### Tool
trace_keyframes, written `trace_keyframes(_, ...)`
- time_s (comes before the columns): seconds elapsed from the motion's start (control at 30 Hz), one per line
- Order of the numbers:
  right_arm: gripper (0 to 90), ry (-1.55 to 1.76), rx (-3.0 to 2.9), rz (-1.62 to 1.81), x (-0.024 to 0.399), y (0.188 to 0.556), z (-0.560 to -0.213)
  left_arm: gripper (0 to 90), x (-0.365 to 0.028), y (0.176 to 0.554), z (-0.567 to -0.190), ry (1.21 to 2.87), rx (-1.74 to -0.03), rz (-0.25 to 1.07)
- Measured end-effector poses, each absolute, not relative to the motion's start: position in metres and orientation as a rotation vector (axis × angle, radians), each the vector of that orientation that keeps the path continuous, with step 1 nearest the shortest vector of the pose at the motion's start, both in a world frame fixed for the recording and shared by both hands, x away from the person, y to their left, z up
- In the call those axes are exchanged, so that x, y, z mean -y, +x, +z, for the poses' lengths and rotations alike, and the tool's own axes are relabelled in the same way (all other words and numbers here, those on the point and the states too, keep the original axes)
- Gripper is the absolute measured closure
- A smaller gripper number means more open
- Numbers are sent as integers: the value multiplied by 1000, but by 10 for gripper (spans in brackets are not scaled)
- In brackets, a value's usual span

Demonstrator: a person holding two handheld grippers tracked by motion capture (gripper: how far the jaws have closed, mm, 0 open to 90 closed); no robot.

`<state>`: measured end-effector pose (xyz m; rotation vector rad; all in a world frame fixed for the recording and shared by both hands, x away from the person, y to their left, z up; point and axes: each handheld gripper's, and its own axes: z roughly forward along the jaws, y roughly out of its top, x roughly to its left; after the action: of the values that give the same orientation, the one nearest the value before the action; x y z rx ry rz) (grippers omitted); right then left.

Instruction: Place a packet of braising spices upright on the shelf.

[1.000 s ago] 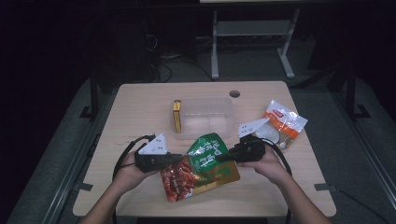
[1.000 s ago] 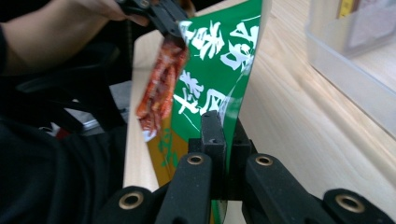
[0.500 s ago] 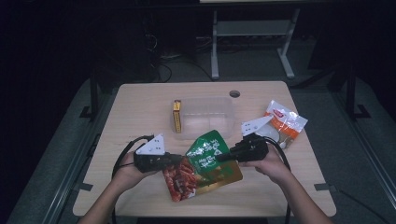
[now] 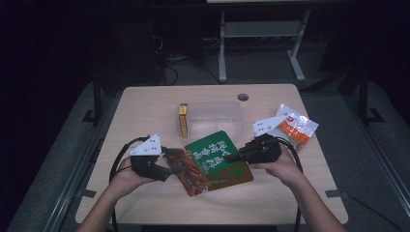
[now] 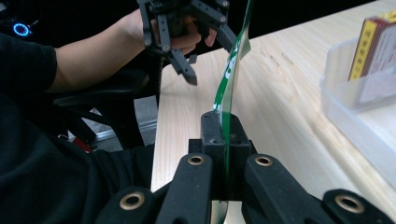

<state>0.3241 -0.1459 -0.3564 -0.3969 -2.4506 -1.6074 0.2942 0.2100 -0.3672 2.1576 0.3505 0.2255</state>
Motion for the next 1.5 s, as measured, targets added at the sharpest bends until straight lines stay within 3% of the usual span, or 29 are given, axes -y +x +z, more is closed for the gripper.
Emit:
trace_keyframes(0.33, 900, -421, 2486, -1630, 147, 329, -340, 274, -225, 286, -377, 2143, -427, 251)
trace_keyframes(0.7, 900, -509, 2596, -1608, 151, 335, -315, 241, -219, 281, -411, 2206, -413, 204)
trace_keyframes(1.5, 900, -763, 2713, -1640, 162, 363, -266, 234, -220, 286, -425, 2226, -419, 166)
